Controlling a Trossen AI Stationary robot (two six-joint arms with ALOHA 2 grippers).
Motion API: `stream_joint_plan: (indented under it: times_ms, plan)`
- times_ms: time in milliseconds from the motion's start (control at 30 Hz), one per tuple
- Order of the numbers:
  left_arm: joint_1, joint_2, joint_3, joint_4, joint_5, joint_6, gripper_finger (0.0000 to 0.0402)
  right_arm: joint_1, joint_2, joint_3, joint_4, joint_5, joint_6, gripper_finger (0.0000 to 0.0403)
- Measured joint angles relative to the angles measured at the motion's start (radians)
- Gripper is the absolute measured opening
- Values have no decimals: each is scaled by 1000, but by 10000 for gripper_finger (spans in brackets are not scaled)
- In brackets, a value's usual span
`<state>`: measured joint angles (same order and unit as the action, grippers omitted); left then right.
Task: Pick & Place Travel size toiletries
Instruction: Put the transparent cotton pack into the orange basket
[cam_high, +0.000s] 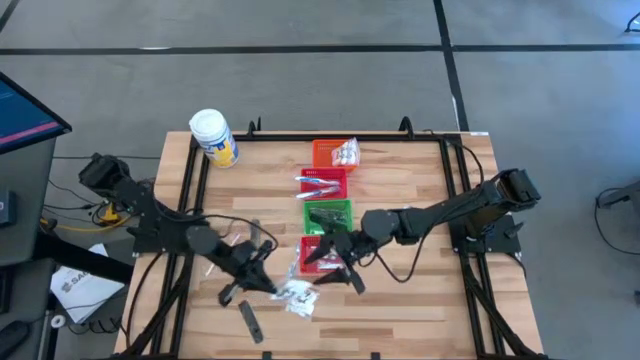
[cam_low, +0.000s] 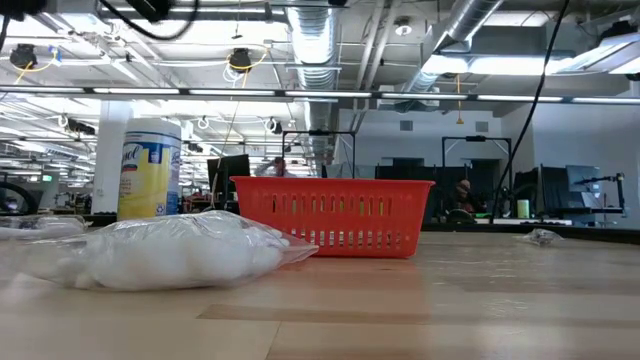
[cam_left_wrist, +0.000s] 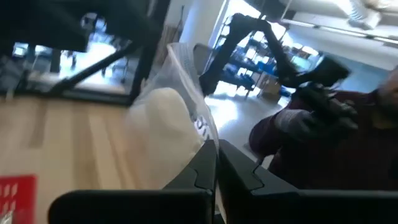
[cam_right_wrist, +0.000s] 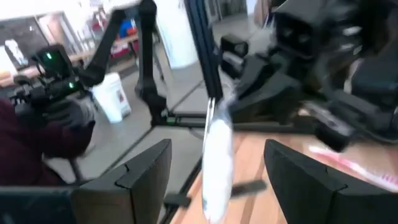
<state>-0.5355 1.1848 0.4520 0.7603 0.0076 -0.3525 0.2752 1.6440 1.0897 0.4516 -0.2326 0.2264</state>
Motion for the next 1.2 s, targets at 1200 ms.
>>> stream_joint_plan:
  times_ms: [1200]
  plan:
    - [98,164,194,-33,120,25,0,112,0,0,-179,82,95,249]
